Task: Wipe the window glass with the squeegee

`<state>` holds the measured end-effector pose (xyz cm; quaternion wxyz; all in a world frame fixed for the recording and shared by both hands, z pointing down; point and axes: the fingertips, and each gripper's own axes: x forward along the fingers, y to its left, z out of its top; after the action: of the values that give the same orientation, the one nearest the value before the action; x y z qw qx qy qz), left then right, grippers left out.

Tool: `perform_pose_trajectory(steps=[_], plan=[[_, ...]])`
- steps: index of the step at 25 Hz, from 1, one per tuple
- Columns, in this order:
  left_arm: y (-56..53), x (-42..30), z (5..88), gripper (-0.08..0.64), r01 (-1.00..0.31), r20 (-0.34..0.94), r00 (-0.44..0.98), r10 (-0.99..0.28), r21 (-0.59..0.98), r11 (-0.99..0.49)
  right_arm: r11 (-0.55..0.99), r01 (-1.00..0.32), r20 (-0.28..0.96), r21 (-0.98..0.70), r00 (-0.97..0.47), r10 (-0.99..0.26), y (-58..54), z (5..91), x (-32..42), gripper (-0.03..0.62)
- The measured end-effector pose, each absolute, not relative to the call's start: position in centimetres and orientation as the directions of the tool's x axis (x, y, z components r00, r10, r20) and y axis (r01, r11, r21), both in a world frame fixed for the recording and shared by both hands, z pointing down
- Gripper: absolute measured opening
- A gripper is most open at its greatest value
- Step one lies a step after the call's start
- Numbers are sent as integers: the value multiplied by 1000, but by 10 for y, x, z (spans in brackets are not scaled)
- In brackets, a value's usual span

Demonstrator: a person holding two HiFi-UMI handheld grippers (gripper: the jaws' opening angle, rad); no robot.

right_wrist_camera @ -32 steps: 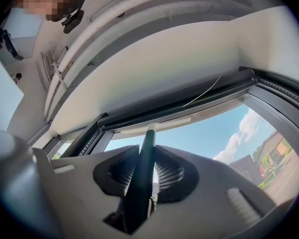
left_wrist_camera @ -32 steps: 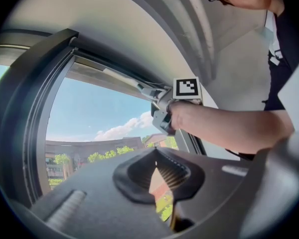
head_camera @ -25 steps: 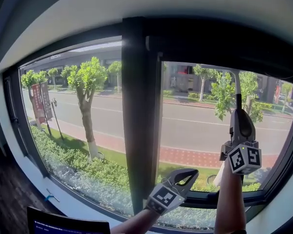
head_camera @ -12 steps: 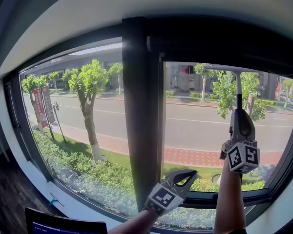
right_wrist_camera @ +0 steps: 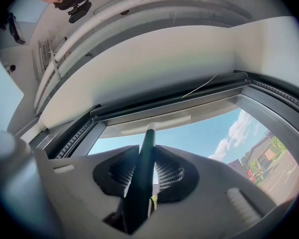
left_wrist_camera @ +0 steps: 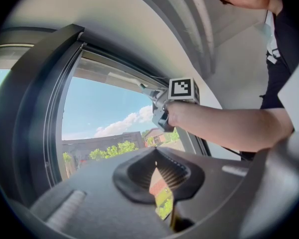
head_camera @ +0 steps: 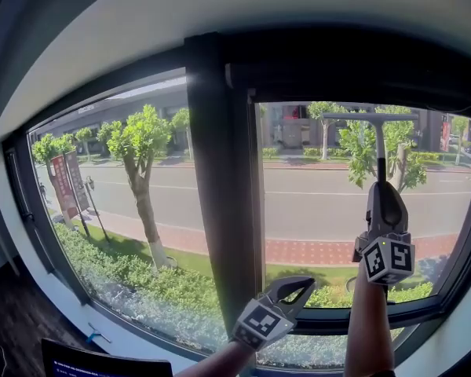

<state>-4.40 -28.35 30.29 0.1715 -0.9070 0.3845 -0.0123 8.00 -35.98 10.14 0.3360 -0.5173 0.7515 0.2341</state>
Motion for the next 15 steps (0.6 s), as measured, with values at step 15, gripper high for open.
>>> perform_pose_trajectory(steps=[15], plan=[[-281, -33, 320, 3, -656, -86, 744, -663, -282, -700, 350, -937, -707, -13, -239, -666, -352, 149, 85, 98]])
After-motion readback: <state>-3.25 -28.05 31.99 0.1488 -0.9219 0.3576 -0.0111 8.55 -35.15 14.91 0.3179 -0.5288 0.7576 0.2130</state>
